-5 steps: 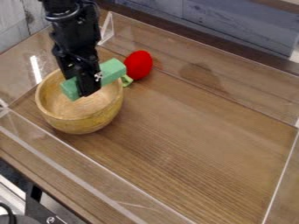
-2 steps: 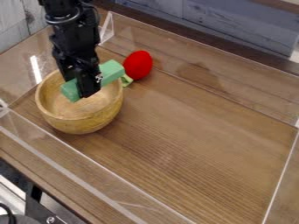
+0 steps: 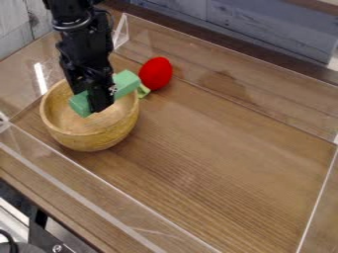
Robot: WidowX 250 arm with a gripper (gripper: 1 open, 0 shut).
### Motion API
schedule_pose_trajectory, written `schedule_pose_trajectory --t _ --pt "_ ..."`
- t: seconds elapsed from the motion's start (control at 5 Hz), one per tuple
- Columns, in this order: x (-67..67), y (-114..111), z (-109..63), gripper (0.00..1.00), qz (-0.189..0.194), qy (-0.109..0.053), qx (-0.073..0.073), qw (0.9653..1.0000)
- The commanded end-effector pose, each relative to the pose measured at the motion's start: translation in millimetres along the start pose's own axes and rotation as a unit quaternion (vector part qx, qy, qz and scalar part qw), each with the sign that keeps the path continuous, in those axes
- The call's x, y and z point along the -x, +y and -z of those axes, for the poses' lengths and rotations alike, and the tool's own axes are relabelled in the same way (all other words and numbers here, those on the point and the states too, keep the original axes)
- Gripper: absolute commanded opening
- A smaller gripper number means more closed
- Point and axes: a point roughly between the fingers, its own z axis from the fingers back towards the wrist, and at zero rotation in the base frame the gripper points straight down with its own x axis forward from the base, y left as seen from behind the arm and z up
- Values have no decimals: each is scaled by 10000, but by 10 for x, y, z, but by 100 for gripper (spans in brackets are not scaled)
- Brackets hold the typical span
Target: Put the green block in the brown bowl
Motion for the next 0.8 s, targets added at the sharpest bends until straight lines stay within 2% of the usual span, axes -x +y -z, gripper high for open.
schedule_pose_trajectory --t 0.0,0.2,0.6 --pt "-61 82 -133 100 -91 -135 -125 9998" --pt "-102 49 -229 100 -206 -176 -66 9996" --pt "-250 -110 -426 100 -377 -392 60 9985"
